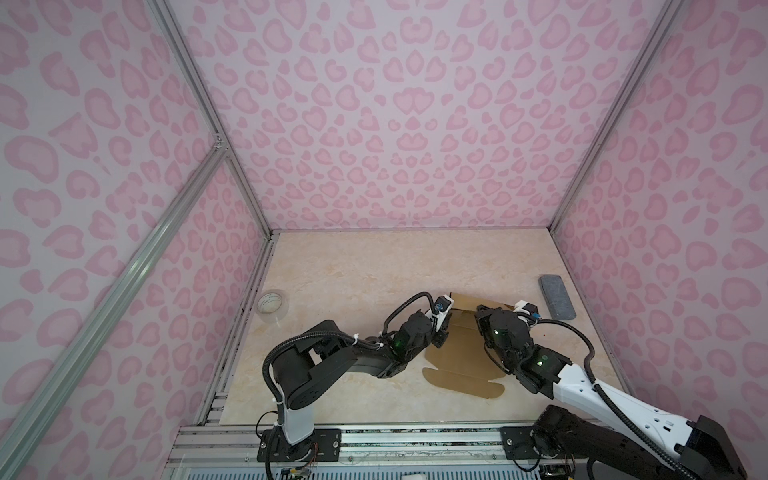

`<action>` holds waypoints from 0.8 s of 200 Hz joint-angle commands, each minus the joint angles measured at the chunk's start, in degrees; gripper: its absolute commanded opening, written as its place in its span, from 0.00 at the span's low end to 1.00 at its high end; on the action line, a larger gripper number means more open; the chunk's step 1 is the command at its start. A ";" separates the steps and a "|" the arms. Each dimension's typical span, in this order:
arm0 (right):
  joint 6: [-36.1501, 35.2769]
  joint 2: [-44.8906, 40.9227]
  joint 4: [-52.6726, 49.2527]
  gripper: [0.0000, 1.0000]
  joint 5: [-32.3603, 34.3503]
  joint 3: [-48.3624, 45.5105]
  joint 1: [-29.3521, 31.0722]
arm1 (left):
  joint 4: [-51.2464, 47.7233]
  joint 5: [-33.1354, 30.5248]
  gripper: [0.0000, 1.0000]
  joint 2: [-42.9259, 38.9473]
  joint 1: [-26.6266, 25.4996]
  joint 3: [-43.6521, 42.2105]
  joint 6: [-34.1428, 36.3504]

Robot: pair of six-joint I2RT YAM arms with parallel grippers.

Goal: Fold the paper box

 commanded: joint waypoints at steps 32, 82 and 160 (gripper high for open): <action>-0.04 0.48 -1.52 0.00 -1.44 -0.79 0.18 | 4.47 -1.04 0.25 1.91 -0.11 1.94 0.78; -0.40 0.21 -1.37 0.00 -1.52 -0.70 0.18 | 7.01 0.00 0.22 4.23 -0.03 3.25 2.89; -0.44 -0.58 -1.52 0.00 -1.76 -0.77 0.18 | 8.21 -0.53 0.17 5.44 0.06 4.85 4.38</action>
